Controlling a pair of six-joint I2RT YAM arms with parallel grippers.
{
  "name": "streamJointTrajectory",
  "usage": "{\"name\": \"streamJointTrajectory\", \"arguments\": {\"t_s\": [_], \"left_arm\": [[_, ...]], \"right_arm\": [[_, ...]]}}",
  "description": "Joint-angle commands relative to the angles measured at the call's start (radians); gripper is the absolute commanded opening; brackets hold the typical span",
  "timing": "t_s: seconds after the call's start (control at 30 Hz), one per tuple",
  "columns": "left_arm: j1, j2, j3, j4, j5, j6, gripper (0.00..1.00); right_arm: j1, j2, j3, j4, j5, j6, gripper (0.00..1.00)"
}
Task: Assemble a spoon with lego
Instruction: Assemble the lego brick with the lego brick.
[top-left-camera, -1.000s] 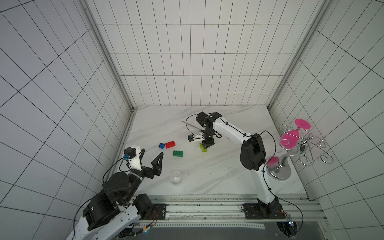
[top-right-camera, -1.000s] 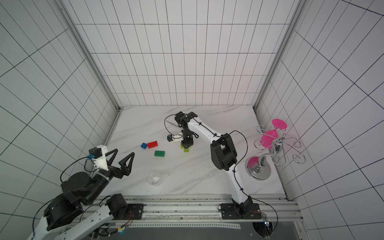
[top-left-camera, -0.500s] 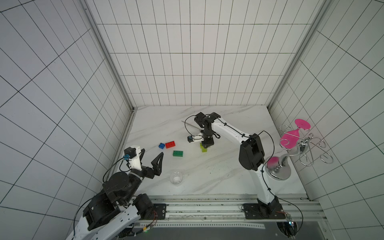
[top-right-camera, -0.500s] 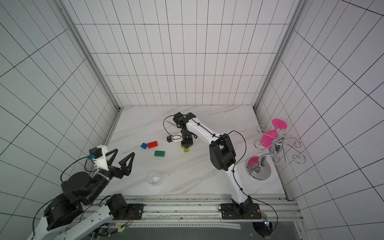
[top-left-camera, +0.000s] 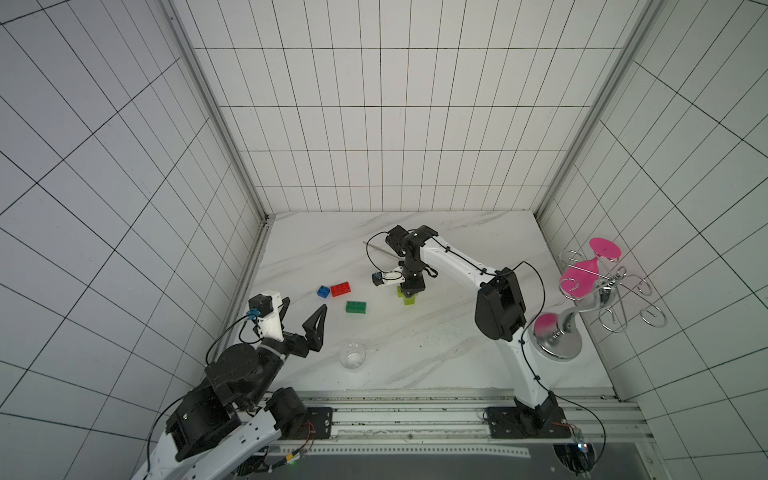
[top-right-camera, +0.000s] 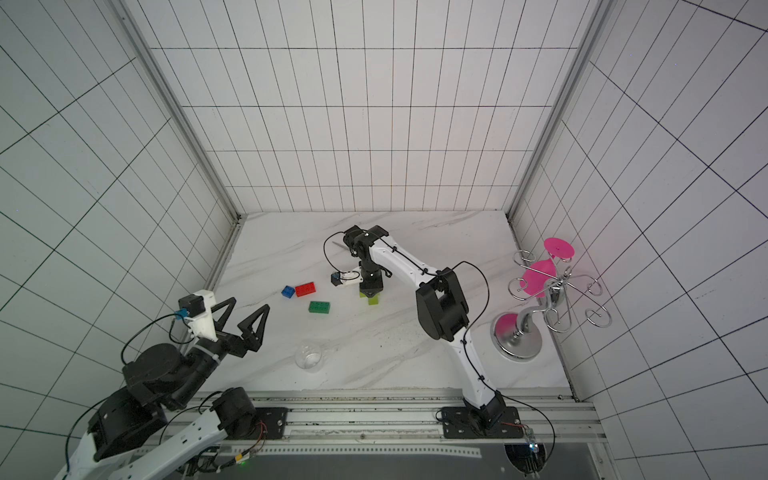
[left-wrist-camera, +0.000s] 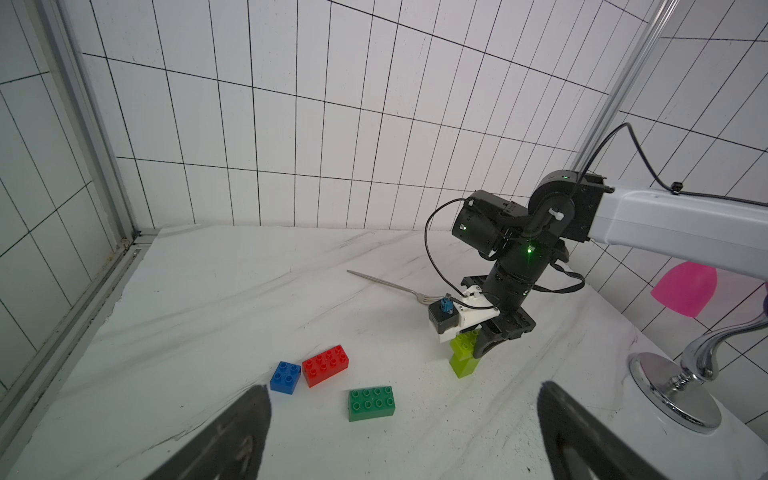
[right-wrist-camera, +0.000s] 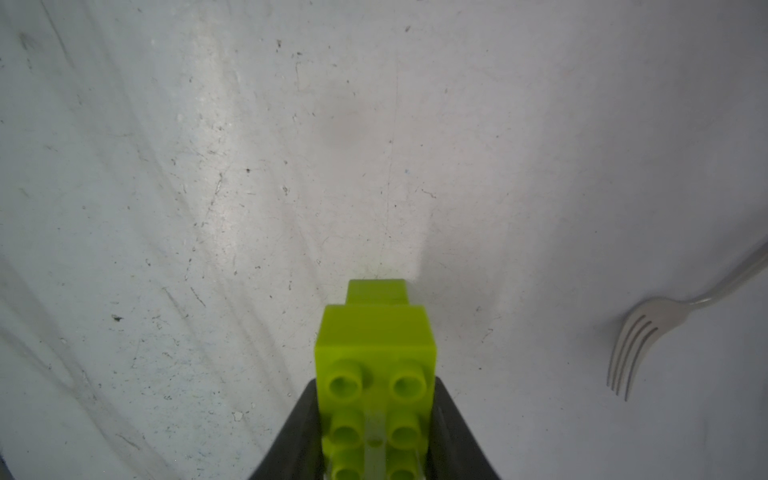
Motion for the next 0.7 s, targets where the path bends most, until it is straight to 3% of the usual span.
{"name": "streamJointTrajectory", "arguments": {"t_s": [0.0,0.67], "left_arm": [[-0.003,0.011,-0.007,0.005,0.0,0.012,0.98],[-0.003,0.018,-0.007,0.002,-0.004,0.012,0.98]], "right_arm": [[-0.002,0.006,-0.003,-0.066,-0.027,0.019,0.27],[-0.004,-0.075,-0.019,-0.049,0.003,0.022,0.27]]}}
